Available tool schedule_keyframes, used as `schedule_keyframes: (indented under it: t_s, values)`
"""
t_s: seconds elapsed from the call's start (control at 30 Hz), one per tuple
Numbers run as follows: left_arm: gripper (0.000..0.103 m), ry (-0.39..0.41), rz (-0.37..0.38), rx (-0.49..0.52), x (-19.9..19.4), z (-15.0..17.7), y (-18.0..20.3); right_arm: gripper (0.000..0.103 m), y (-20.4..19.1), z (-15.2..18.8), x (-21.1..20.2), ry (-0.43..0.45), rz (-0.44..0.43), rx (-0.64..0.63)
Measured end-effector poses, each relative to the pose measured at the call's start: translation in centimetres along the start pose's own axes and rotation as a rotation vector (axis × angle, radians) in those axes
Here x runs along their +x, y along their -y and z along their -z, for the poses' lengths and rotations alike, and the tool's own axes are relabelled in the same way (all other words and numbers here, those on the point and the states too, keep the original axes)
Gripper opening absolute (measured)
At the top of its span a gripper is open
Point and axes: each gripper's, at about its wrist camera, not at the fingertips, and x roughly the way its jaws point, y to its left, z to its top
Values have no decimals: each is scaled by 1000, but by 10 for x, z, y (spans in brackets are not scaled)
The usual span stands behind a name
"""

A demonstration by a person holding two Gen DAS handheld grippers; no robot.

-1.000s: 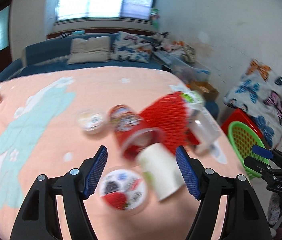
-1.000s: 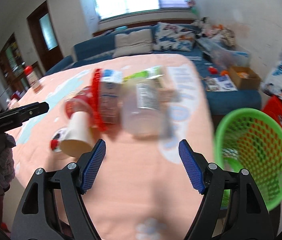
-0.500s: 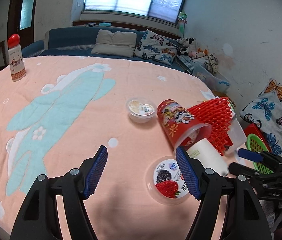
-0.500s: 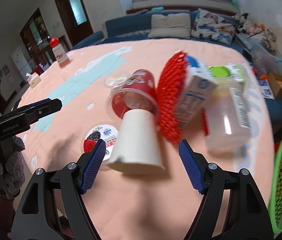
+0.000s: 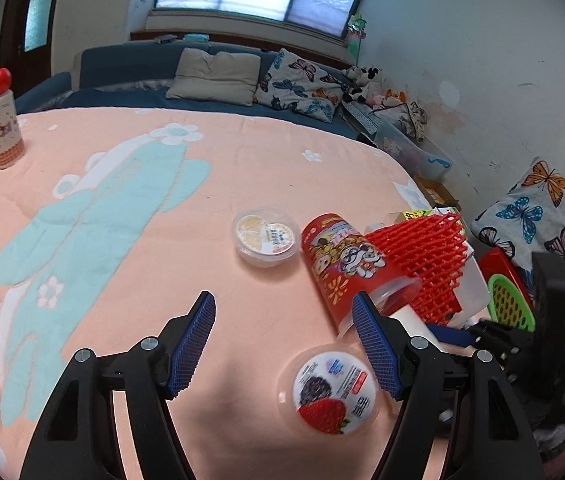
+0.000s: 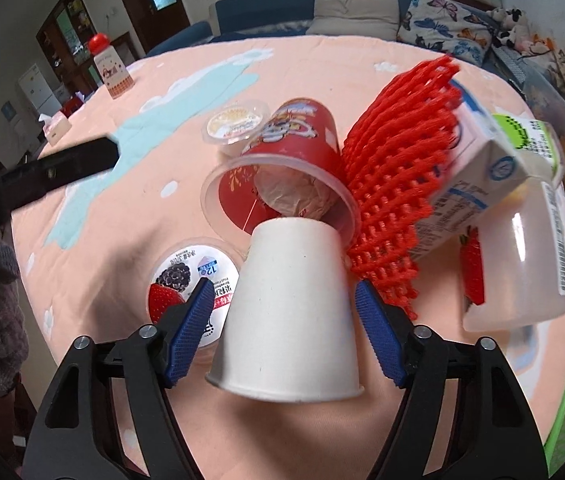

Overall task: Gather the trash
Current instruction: 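Grasp the white paper cup with the right gripper while the left grasps the red snack cup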

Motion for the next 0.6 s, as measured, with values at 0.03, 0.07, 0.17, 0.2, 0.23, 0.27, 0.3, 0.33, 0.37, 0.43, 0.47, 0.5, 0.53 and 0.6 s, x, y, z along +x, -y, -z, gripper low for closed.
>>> schedule_keyframes:
  t_s: [0.03, 0.07, 0.17, 0.2, 0.23, 0.27, 0.3, 0.33, 0.37, 0.43, 0.47, 0.5, 0.53, 0.6]
  values:
    - [68, -5, 4, 0, 3, -2, 2, 66, 0, 0, 3, -6, 2, -1]
    - [68, -13, 11, -2, 6, -5, 4, 64, 0, 0, 5, -12, 7, -2]
    - [72, -49, 57, -25, 20, -14, 13, 64, 2, 5, 4, -12, -4, 6]
    - [74, -58, 68, -33, 24, -17, 14, 64, 3, 7, 2, -11, -8, 8]
    - [76, -78, 86, -49, 32, -21, 17, 64, 4, 10, 0, -8, -10, 8]
    - [76, -91, 97, -59, 37, -24, 19, 64, 6, 12, -3, -5, -8, 5]
    - [76, -103, 108, -66, 43, -26, 22, 64, 7, 16, -7, -1, -6, 5]
    - [76, -117, 115, -69, 51, -30, 26, 64, 9, 20, -10, 4, -6, 6]
    - [76, -128, 120, -71, 56, -32, 29, 64, 11, 23, -14, 8, -9, 8]
    - [76, -157, 129, -78, 71, -37, 35, 64, 15, 31, -21, 16, -13, 11]
    - [76, -168, 129, -84, 76, -39, 36, 64, 17, 34, -24, 22, -15, 12]
    - [76, -182, 124, -89, 84, -41, 38, 64, 19, 38, -28, 27, -17, 15]
    - [76, -193, 118, -90, 90, -43, 40, 64, 21, 40, -31, 29, -18, 17]
    - [76, -218, 101, -87, 102, -47, 43, 64, 25, 45, -37, 37, -22, 26]
